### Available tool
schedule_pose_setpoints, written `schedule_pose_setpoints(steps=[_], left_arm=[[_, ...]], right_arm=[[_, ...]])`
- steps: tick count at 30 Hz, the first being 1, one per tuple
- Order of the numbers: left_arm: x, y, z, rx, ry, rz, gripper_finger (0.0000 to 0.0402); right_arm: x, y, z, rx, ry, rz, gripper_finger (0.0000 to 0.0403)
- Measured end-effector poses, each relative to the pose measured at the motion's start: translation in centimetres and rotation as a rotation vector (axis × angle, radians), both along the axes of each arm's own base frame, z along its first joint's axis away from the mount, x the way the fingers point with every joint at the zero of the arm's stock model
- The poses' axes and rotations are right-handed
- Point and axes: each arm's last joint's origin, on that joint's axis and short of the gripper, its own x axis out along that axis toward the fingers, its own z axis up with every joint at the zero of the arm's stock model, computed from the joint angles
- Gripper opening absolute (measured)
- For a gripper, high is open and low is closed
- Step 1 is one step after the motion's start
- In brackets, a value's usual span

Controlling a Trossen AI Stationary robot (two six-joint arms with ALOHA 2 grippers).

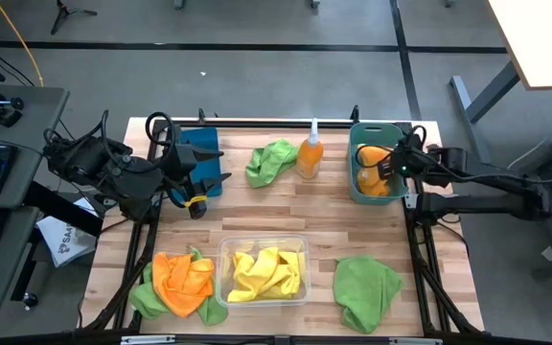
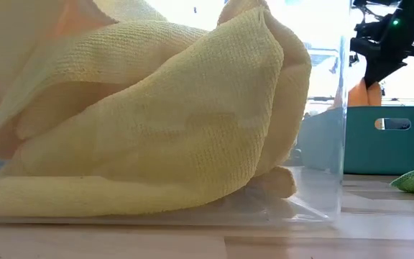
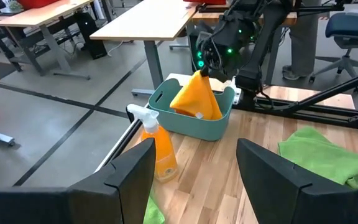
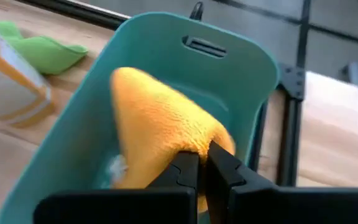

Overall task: Sort microfiber towel by color & place in baskets
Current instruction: Put the right orange microfiber cloth into the green bin, then put the orange microfiber cloth into the green bin

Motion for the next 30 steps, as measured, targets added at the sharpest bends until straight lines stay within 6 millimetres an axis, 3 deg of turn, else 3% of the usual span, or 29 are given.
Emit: schedule_pose_setpoints(steps=[5, 14, 18, 21, 24, 27, 30], left_arm=[[0.0, 0.0, 0.0, -0.001, 0.000, 0.000, 0.0213], [0.1, -0.3, -0.1, -0.090, 0.003, -0.067, 0.0213], [0.4, -0.7, -0.4, -0.214, 0.015, -0.135, 0.0213], [1.2, -1.8, -1.3, -0.414, 0.088, -0.235, 0.0213], [1.9, -4.0, -4.4, -0.558, 0.335, -0.294, 0.0213], [1.5, -6.8, -9.2, -0.589, 0.626, -0.221, 0.0213], [0.3, -9.5, -14.0, -0.593, 0.798, -0.181, 0.0213]], right_arm=[[0.6, -0.5, 0.0, 0.038, -0.035, 0.027, 0.0046], [1.4, -1.5, 0.3, 0.050, -0.116, -0.002, 0.0233], [1.8, -1.5, 0.5, 0.072, -0.164, 0.044, 0.0294], [2.2, -1.5, 0.7, 0.099, -0.213, 0.103, 0.0319], [2.6, -1.5, 0.9, 0.114, -0.260, 0.133, 0.0329], [2.9, -1.5, 1.1, 0.105, -0.294, 0.148, 0.0330], [3.1, -1.6, 1.3, 0.091, -0.313, 0.171, 0.0330]])
